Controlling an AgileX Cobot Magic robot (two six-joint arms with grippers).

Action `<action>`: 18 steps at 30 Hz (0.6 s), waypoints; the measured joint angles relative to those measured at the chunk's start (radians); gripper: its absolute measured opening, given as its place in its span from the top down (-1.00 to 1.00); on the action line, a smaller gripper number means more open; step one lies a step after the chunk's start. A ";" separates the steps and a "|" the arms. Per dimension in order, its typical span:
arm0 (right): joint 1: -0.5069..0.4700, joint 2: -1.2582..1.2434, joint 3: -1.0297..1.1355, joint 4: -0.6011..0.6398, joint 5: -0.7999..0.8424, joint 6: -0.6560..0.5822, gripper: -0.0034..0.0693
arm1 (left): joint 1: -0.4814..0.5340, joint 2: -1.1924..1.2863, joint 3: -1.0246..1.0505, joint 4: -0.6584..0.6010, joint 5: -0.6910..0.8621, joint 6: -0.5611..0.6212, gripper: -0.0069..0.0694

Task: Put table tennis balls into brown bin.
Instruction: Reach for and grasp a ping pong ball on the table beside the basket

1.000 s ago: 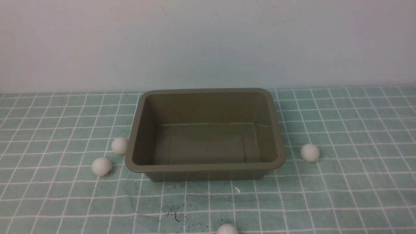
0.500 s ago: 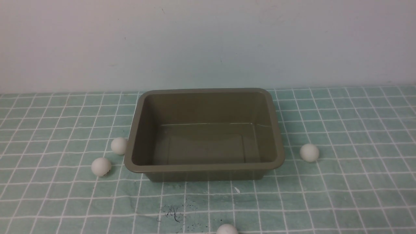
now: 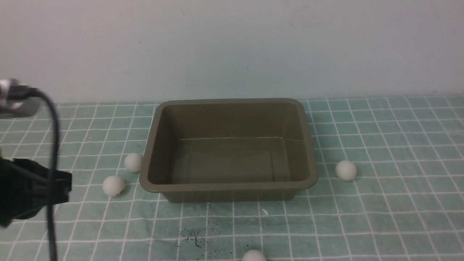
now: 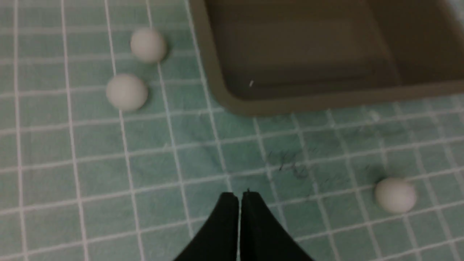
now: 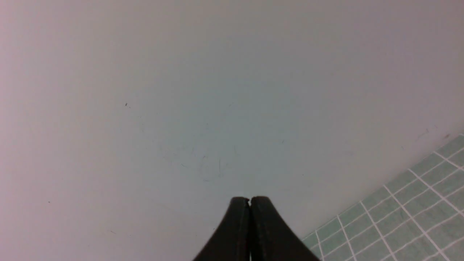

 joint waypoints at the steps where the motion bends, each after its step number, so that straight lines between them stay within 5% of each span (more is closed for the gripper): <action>1: 0.000 0.000 0.000 0.000 0.032 0.000 0.94 | 0.000 0.067 -0.011 0.020 0.003 0.003 0.83; 14: 0.000 0.267 -0.362 -0.104 0.632 -0.134 0.94 | 0.000 0.541 -0.192 0.244 -0.113 0.006 0.82; 18: 0.000 0.515 -0.551 -0.140 0.767 -0.242 0.94 | 0.000 0.662 -0.222 0.246 -0.222 0.006 0.60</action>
